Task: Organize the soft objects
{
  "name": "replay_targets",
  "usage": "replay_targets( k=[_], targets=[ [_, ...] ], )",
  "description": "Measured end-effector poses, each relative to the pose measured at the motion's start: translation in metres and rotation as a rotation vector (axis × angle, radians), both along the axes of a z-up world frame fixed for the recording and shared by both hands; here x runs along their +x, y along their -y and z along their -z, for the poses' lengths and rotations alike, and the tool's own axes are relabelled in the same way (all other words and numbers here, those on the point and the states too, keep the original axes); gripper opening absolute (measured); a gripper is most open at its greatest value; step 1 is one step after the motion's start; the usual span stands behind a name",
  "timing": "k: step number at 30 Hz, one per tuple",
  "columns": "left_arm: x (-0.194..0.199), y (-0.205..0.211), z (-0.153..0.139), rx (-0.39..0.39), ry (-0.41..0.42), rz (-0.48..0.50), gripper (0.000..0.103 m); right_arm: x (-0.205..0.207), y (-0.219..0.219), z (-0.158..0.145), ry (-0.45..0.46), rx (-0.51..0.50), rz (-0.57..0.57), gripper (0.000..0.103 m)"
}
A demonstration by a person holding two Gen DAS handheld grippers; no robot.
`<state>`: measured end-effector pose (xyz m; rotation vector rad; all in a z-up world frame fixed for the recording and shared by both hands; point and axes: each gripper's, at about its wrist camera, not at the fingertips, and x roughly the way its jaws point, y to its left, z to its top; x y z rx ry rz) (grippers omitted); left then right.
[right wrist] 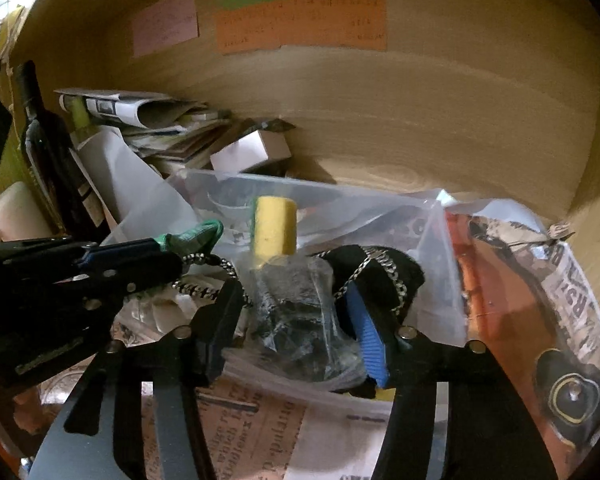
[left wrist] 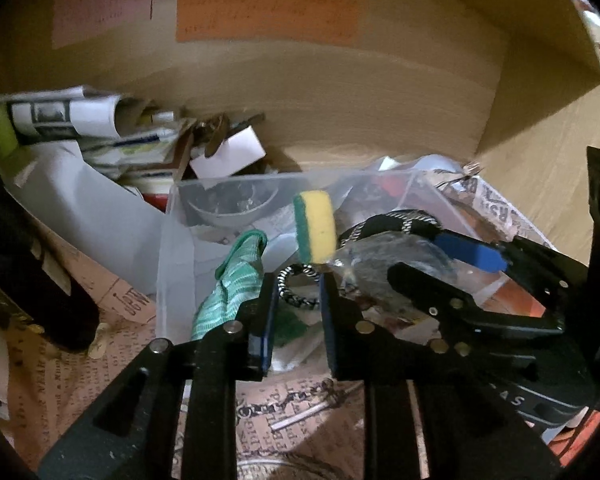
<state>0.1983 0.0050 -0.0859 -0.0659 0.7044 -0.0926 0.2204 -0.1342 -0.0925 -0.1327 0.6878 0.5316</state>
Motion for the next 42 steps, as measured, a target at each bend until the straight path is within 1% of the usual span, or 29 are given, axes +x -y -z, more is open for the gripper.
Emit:
replay_targets(
  k=[3, 5, 7, 11, 15, 18, 21, 22, 23, 25, 27, 29, 31, 35, 37, 42],
  targets=[
    [-0.013, 0.002, -0.012, 0.001, 0.04, 0.01, 0.023, -0.008, 0.004, -0.009, 0.029, 0.005, -0.001, 0.054],
    [-0.022, 0.003, -0.02, -0.002, 0.068, 0.015, 0.028, -0.014, 0.008, -0.017, 0.055, 0.015, 0.007, 0.062],
    [-0.031, 0.004, -0.029, -0.002, 0.1, 0.015, 0.035, -0.021, 0.014, -0.026, 0.08, 0.034, 0.014, 0.065],
    [-0.049, 0.003, -0.045, -0.006, 0.159, 0.017, 0.039, -0.035, 0.024, -0.046, 0.131, 0.065, 0.022, 0.066],
    [-0.069, 0.001, -0.063, -0.001, 0.232, 0.015, 0.049, -0.054, 0.035, -0.066, 0.189, 0.095, 0.027, 0.068],
    [-0.087, 0.001, -0.075, 0.008, 0.292, 0.007, 0.055, -0.071, 0.042, -0.081, 0.241, 0.116, 0.026, 0.071],
    [-0.1, 0.0, -0.084, 0.003, 0.328, 0.008, 0.062, -0.085, 0.045, -0.092, 0.285, 0.13, 0.024, 0.076],
    [-0.104, -0.001, -0.085, 0.003, 0.336, 0.006, 0.065, -0.088, 0.046, -0.094, 0.296, 0.135, 0.024, 0.081],
    [-0.11, -0.001, -0.088, 0.005, 0.35, 0.002, 0.067, -0.092, 0.047, -0.097, 0.309, 0.142, 0.025, 0.084],
    [-0.119, -0.002, -0.09, 0.005, 0.368, -0.005, 0.072, -0.099, 0.048, -0.1, 0.326, 0.151, 0.026, 0.085],
    [-0.127, -0.002, -0.092, 0.004, 0.386, -0.01, 0.075, -0.102, 0.049, -0.102, 0.334, 0.162, 0.028, 0.085],
    [-0.128, -0.002, -0.091, 0.003, 0.399, -0.015, 0.08, -0.106, 0.051, -0.103, 0.338, 0.172, 0.032, 0.086],
    [-0.138, -0.002, -0.095, -0.001, 0.416, -0.022, 0.088, -0.109, 0.052, -0.104, 0.34, 0.182, 0.032, 0.087],
    [-0.148, 0.0, -0.099, 0.002, 0.44, -0.03, 0.092, -0.12, 0.057, -0.106, 0.36, 0.195, 0.04, 0.1],
    [-0.152, 0.0, -0.099, 0.002, 0.449, -0.036, 0.097, -0.124, 0.058, -0.107, 0.372, 0.198, 0.043, 0.101],
    [-0.158, 0.004, -0.1, 0.009, 0.461, -0.044, 0.1, -0.132, 0.061, -0.111, 0.395, 0.201, 0.051, 0.103]
  ],
)
